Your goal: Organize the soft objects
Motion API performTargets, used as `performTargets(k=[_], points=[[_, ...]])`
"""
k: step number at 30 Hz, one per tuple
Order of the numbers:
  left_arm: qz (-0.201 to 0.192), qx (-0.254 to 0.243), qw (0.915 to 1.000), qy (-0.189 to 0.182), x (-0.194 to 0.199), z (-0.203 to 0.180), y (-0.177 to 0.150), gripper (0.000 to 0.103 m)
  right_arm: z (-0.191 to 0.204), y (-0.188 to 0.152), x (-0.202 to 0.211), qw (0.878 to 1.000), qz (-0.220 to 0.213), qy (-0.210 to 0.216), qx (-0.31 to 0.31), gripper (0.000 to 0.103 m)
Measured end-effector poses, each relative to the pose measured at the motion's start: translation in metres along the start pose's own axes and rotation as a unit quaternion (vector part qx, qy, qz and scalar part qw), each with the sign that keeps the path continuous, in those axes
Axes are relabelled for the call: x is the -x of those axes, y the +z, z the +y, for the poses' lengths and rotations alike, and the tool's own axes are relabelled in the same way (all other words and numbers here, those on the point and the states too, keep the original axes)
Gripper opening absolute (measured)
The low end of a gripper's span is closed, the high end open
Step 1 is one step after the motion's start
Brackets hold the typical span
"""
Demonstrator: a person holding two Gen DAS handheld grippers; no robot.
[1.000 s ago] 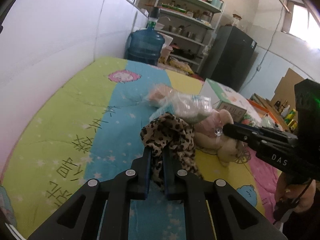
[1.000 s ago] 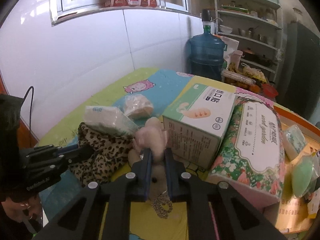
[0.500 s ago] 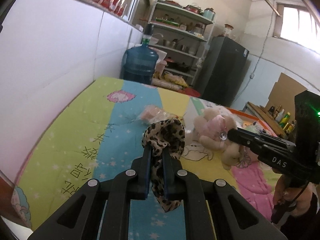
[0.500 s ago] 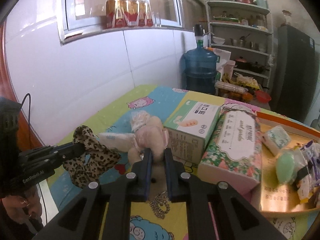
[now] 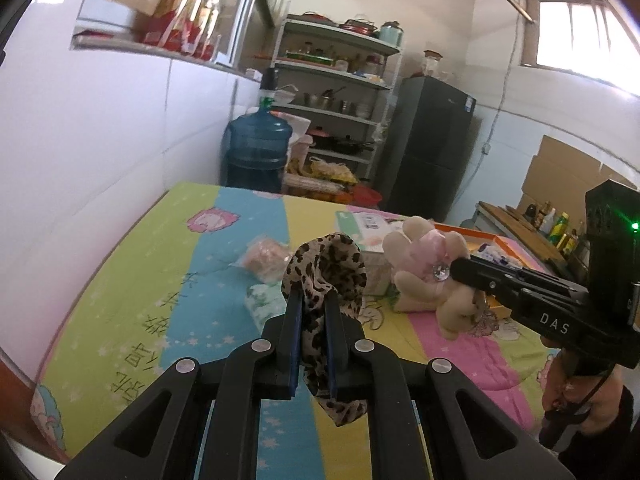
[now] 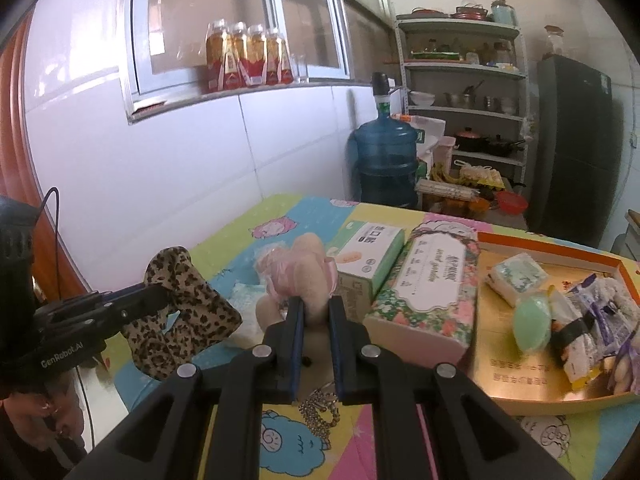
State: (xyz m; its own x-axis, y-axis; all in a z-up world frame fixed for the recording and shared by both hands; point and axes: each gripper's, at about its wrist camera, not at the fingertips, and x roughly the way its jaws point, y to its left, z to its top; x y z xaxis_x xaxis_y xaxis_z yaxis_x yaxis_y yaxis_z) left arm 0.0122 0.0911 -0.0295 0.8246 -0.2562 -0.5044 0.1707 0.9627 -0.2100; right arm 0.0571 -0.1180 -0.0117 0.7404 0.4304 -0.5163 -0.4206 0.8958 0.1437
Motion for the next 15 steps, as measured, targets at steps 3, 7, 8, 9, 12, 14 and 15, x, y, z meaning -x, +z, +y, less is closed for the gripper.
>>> performTargets(k=[3, 7, 8, 9, 12, 14, 15], points=[[-0.002, -0.011, 0.9999, -0.007, 0.0, -0.013, 0.005, 0.01, -0.009, 0.0, 0.01, 1.0, -0.01, -0.005, -0.008, 0.013], [-0.008, -0.029, 0.9993, -0.021, -0.003, -0.037, 0.014, 0.01, -0.023, 0.0, 0.021, 0.999, -0.021, -0.014, -0.022, 0.013], [-0.009, -0.032, 0.9991, -0.024, -0.004, -0.042, 0.016, 0.01, -0.028, 0.0, 0.023, 0.999, -0.023, -0.016, -0.026, 0.013], [-0.011, -0.036, 0.9989, -0.029, -0.005, -0.048, 0.019, 0.01, -0.032, -0.001, 0.026, 0.999, -0.025, -0.018, -0.029, 0.013], [-0.016, -0.048, 0.998, -0.038, -0.01, -0.066, 0.024, 0.01, -0.043, -0.002, 0.035, 0.999, -0.032, -0.025, -0.036, 0.013], [-0.015, -0.055, 0.9974, -0.045, -0.014, -0.077, 0.027, 0.01, -0.05, -0.003, 0.041, 0.998, -0.037, -0.029, -0.04, 0.013], [-0.015, -0.057, 0.9971, -0.048, -0.016, -0.082, 0.027, 0.01, -0.054, -0.003, 0.043, 0.998, -0.04, -0.032, -0.043, 0.013]])
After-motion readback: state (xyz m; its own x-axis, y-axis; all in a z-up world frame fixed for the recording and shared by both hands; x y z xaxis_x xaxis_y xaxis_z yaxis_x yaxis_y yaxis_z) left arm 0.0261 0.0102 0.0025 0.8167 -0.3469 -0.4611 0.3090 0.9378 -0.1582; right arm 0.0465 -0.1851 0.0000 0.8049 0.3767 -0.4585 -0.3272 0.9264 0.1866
